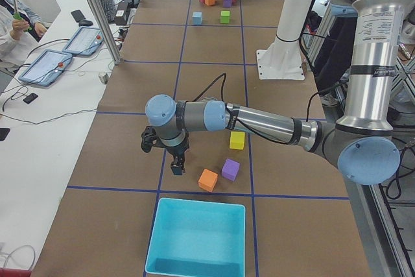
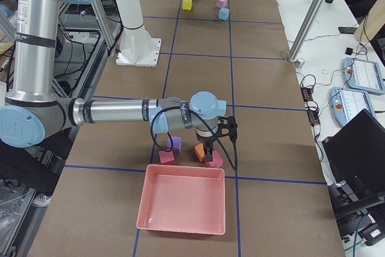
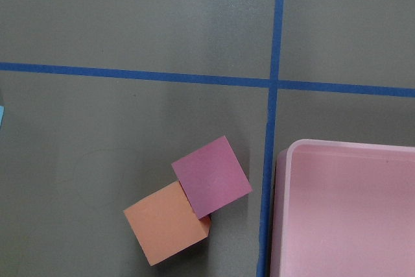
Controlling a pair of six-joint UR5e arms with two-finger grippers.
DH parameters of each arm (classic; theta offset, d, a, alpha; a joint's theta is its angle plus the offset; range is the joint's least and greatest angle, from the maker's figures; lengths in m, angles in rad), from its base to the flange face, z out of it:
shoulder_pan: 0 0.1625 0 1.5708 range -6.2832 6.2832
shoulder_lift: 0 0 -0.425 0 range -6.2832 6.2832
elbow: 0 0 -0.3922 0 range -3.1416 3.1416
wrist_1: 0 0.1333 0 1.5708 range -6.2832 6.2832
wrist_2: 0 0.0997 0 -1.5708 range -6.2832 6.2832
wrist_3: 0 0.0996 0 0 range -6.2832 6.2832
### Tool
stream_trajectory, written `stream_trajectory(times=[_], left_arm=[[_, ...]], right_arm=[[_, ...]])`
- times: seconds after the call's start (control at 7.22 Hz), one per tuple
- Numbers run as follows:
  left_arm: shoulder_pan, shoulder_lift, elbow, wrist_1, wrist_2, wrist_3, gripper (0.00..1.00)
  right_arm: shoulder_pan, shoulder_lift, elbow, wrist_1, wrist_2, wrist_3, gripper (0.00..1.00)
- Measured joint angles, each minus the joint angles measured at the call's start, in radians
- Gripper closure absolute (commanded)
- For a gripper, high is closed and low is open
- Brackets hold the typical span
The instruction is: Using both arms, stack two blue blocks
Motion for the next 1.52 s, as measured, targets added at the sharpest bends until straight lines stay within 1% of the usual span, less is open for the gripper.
stream_trajectory(times=[0.28,0.42,0.69,0.83,0.97,1.25,1.39,1.52], left_arm=[[0.001,-0.01,-0.002,0.0,0.001,-0.01,0.0],[0.003,-0.023,-0.004,-0.002,0.002,-0.029,0.0],[0.021,-0.097,-0.006,-0.008,0.005,-0.107,0.0],[0.063,-0.148,-0.006,-0.008,0.006,-0.154,0.01],[0.116,-0.201,-0.008,-0.008,0.008,-0.212,0.0],[0.218,-0.281,-0.011,-0.01,0.021,-0.33,0.0],[0.263,-0.307,-0.011,-0.011,0.043,-0.364,0.0],[0.308,-0.328,-0.006,-0.022,0.071,-0.395,0.0]], right_arm=[[-0.02,0.014,0.0,-0.006,-0.004,0.011,0.0],[-0.044,0.038,0.002,-0.036,-0.019,0.037,0.0],[-0.122,0.116,0.037,-0.193,-0.118,0.071,0.0],[-0.15,0.172,0.06,-0.271,-0.145,0.078,0.0],[-0.174,0.222,0.071,-0.31,-0.155,0.081,0.0],[-0.233,0.28,0.072,-0.33,-0.12,0.106,0.0],[-0.276,0.296,0.07,-0.323,-0.1,0.169,0.0],[-0.344,0.327,0.064,-0.302,-0.106,0.288,0.01]])
